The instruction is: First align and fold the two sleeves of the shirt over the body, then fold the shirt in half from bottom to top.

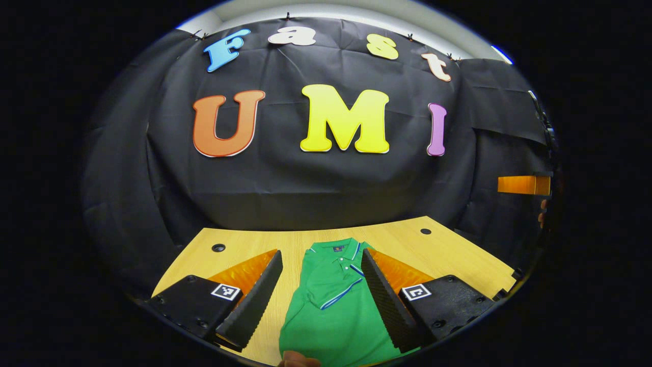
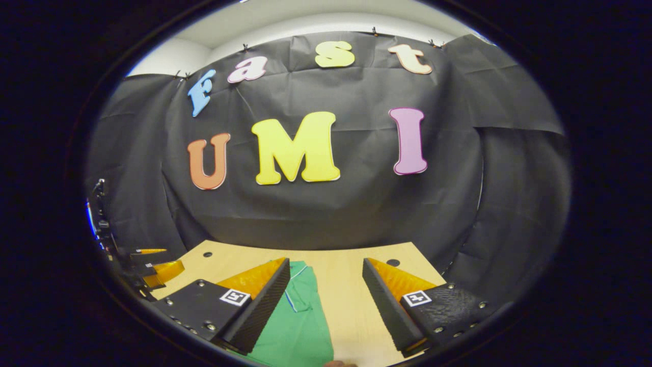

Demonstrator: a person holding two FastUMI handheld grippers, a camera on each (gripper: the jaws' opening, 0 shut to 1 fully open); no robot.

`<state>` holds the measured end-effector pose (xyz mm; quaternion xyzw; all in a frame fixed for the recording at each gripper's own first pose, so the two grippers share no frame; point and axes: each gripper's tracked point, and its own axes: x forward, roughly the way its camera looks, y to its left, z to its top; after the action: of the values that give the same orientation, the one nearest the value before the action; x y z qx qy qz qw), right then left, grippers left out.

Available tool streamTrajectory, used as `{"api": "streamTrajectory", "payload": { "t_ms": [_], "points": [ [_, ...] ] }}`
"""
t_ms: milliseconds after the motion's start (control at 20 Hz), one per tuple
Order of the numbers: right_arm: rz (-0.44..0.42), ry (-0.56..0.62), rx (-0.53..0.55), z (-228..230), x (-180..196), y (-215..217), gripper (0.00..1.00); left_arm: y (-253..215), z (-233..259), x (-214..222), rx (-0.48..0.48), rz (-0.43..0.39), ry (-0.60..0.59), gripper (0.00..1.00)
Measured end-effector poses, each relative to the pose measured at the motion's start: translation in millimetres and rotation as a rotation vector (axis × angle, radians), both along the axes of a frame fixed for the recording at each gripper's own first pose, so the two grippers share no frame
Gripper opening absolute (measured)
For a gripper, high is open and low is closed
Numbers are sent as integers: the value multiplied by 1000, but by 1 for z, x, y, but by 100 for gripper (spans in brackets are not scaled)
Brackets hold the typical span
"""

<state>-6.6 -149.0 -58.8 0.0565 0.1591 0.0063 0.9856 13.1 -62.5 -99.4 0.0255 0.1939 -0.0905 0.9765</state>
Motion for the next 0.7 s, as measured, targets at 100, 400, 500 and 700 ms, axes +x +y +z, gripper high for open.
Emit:
{"api": "streamTrajectory", "payload": {
  "t_ms": [100, 400, 500, 700],
  "points": [
    [1, 18, -16, -7, -31, 7, 93, 8, 2, -35, 11, 4, 6, 99],
    [12, 84, -26, -34, -101, 26, 93, 13, -8, -116, 10, -5, 50, 99],
    [26, 124, -29, -54, -117, 35, 93, 27, -29, -141, 19, 0, 82, 99],
    [45, 224, -4, -101, -144, 52, 93, 32, -75, -178, 35, 7, 196, 99]
  ]
}}
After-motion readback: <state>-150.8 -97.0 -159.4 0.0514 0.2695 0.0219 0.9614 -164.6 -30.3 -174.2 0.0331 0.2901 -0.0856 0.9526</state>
